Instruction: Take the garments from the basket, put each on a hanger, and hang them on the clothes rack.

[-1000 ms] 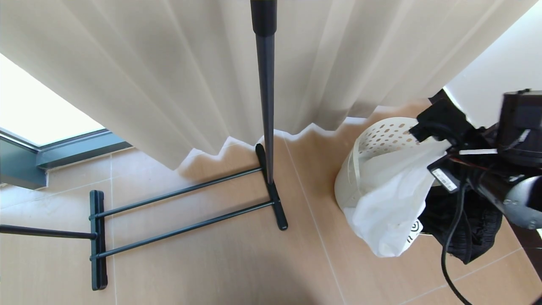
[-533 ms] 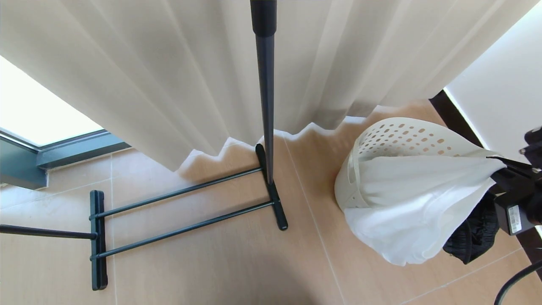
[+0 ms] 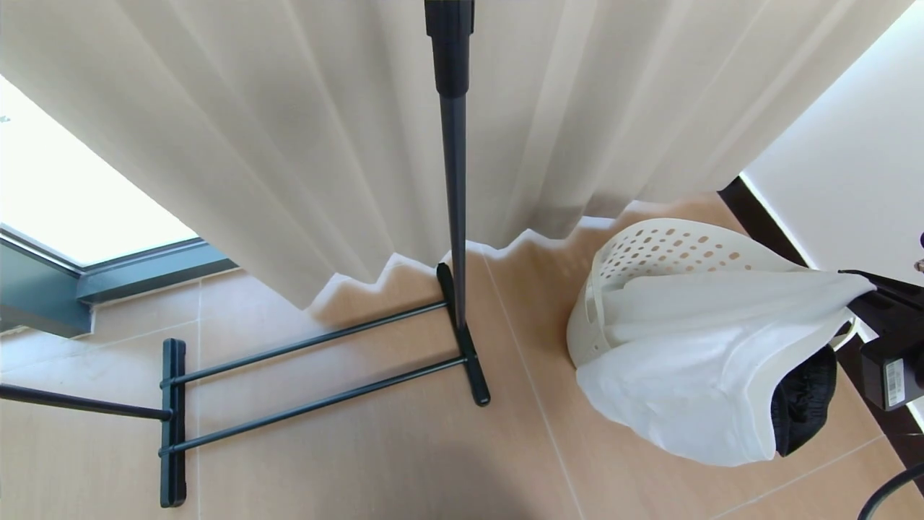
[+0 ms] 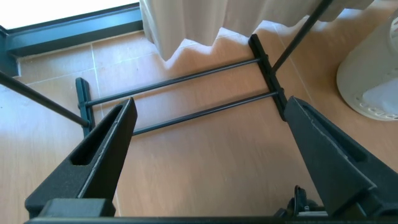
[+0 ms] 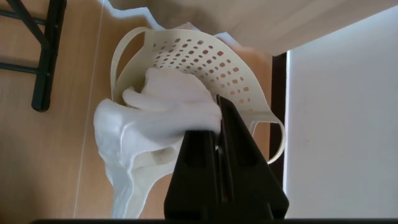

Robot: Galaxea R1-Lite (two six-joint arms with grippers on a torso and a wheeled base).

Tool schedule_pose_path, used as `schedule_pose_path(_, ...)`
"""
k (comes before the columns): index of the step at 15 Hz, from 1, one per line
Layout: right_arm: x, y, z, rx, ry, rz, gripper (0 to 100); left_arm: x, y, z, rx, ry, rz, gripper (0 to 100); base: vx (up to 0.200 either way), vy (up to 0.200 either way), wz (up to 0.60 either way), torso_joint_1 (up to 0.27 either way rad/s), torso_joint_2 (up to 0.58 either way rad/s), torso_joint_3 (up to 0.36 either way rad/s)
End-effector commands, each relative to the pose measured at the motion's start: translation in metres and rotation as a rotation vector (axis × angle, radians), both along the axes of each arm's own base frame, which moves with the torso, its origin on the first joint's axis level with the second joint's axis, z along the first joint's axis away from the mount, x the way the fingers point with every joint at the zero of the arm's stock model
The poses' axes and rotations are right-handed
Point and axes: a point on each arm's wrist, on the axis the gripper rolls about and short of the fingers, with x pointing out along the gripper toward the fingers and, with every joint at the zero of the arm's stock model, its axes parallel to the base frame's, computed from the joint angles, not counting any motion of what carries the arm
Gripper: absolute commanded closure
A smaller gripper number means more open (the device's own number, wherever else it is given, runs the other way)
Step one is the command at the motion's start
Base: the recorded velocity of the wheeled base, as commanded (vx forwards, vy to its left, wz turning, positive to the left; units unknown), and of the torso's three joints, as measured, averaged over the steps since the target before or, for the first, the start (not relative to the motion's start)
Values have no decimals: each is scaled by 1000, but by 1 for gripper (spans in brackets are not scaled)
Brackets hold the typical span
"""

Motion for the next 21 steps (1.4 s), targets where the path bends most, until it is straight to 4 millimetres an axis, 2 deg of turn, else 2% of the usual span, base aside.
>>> schedule_pose_path(1, 2, 1, -1, -5, 7, 0, 100, 0, 0, 0, -1, 2, 0, 0, 0, 0, 0, -2, 7, 193)
schedule_pose_path(13, 1, 1, -2, -2, 10, 28, 100, 0, 0, 0, -1, 0, 1, 0, 0, 0, 0, 2, -5, 195)
schedule_pose_path(21, 2, 1, -4, -7, 18, 28, 100, 0, 0, 0, -2, 0, 1, 0, 0, 0, 0, 97, -403, -104)
